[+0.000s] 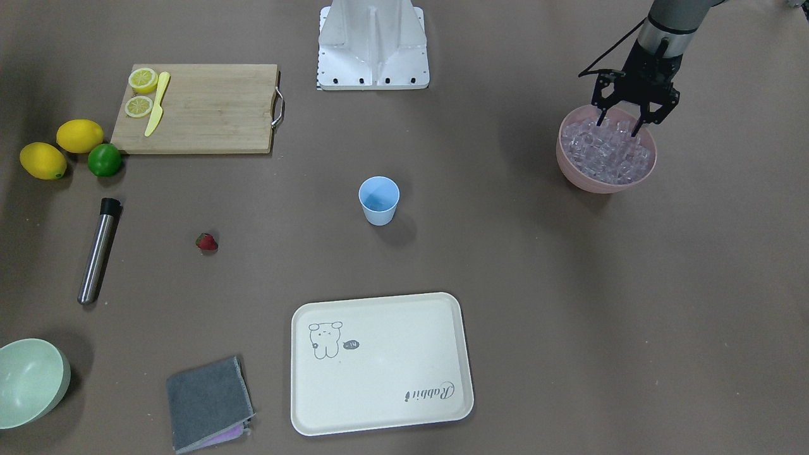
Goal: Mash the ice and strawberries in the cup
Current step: 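Lower the left gripper into the ice and grasp cubes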
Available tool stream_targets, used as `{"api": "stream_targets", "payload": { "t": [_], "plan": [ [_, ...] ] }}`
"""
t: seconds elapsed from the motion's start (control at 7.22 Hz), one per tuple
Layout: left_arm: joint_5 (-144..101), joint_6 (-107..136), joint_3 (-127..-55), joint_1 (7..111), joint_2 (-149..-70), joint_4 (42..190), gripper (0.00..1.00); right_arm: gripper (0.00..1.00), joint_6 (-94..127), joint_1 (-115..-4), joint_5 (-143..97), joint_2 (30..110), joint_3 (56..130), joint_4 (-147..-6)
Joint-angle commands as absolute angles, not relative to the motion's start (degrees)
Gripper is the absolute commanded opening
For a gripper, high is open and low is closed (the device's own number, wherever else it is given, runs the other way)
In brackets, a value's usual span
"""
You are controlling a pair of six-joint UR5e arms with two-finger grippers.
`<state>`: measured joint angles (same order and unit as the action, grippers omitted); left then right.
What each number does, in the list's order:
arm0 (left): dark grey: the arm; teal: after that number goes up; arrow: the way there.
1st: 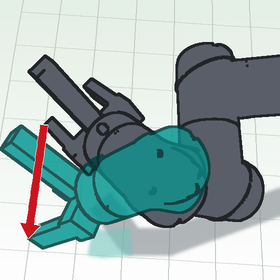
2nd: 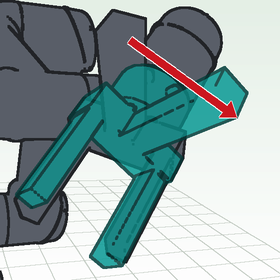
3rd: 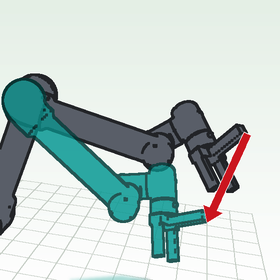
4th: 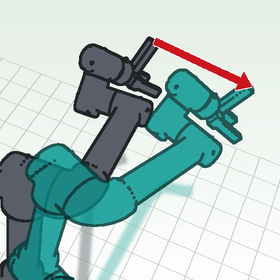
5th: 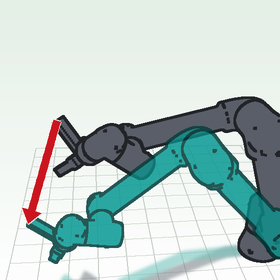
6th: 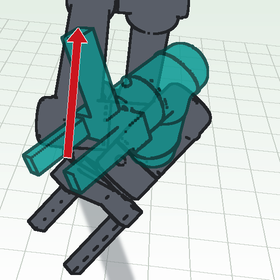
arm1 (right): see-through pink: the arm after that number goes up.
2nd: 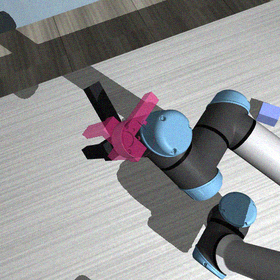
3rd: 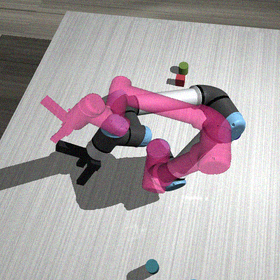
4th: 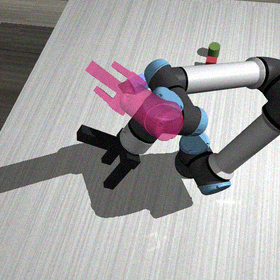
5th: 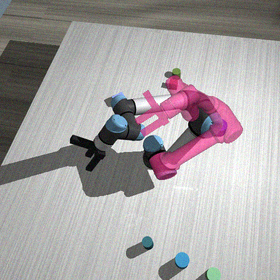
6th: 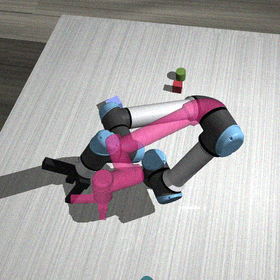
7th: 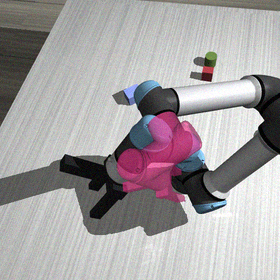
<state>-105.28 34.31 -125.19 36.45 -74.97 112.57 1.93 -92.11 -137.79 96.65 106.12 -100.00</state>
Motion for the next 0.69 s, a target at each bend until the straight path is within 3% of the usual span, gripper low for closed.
{"api": "stream_targets", "payload": {
  "t": [0.0,0.55],
  "plan": [
    [-105.3,31.1,-121.1,36.2,-71.7,120.5,0.70,1.00,1.9,-92.1,-137.8,96.7,106.2,-99.9],
    [-106.8,31.1,-121.5,36.2,-69.9,123.1,0.70,1.00,1.9,-92.1,-137.7,96.3,106.3,-99.9]
  ]
}}
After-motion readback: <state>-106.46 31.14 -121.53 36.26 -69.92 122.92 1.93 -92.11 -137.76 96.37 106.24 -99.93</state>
